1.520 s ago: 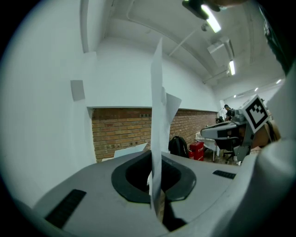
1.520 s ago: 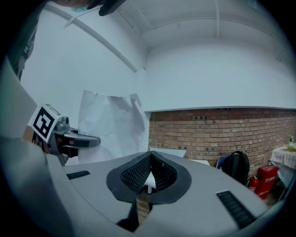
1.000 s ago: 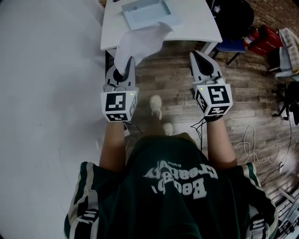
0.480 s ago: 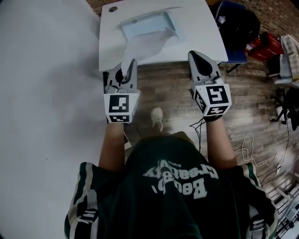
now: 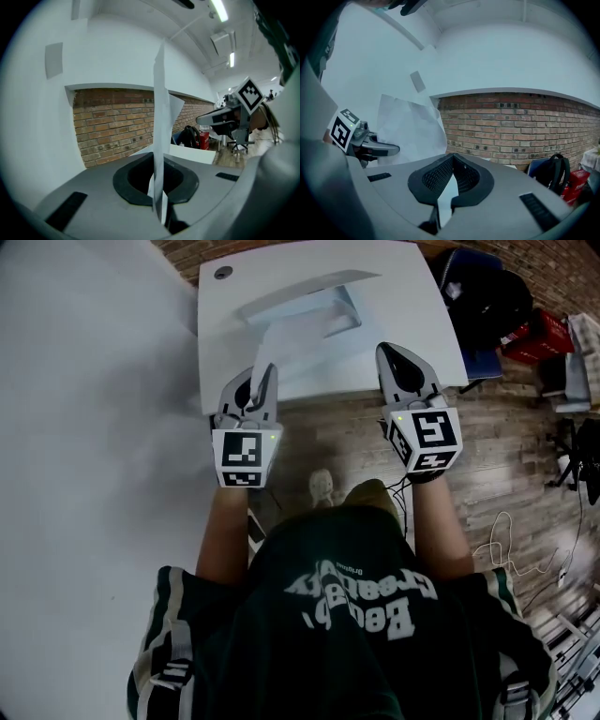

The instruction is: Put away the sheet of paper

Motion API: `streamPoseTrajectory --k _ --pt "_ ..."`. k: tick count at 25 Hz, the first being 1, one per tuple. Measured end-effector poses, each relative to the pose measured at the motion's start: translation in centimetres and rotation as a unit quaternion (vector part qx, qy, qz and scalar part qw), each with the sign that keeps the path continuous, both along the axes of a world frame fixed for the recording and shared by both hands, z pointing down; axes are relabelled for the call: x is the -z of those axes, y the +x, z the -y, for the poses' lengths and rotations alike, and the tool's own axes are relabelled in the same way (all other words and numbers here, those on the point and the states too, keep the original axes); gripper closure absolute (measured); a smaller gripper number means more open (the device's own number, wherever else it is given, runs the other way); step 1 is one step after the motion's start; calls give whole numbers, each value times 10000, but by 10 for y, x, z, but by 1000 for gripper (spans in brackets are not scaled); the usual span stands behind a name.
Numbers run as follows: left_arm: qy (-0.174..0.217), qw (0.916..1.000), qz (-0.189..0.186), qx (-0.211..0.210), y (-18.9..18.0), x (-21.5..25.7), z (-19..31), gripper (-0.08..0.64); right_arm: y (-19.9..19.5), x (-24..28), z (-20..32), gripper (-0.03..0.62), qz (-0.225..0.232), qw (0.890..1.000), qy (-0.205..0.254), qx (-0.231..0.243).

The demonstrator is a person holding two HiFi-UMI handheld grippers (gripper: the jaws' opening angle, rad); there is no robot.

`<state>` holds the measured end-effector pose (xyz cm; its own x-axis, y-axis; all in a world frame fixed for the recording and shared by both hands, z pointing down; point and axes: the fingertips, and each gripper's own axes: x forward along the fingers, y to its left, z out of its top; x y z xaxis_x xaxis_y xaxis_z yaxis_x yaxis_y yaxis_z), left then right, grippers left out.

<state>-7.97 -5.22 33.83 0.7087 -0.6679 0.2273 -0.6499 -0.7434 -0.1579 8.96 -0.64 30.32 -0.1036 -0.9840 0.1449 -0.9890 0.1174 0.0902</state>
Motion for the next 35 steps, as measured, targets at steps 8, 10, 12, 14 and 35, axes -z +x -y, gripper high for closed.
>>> streamPoseTrajectory --k 8,10,12,14,35 --pt "-186 9996 197 -20 19 -25 34 559 22 -28 50 597 146 9995 -280 57" --pt "-199 9995 254 2 23 -33 43 560 28 -39 66 597 172 9991 -362 114" --pt "-199 9993 317 40 28 -39 54 560 34 -48 84 597 192 9987 -442 193" --pt "-224 9990 369 85 33 -43 66 560 39 -56 104 597 221 9981 -512 273" --pt "-225 9916 821 976 57 -45 137 560 77 -73 238 597 222 9913 -729 1069"
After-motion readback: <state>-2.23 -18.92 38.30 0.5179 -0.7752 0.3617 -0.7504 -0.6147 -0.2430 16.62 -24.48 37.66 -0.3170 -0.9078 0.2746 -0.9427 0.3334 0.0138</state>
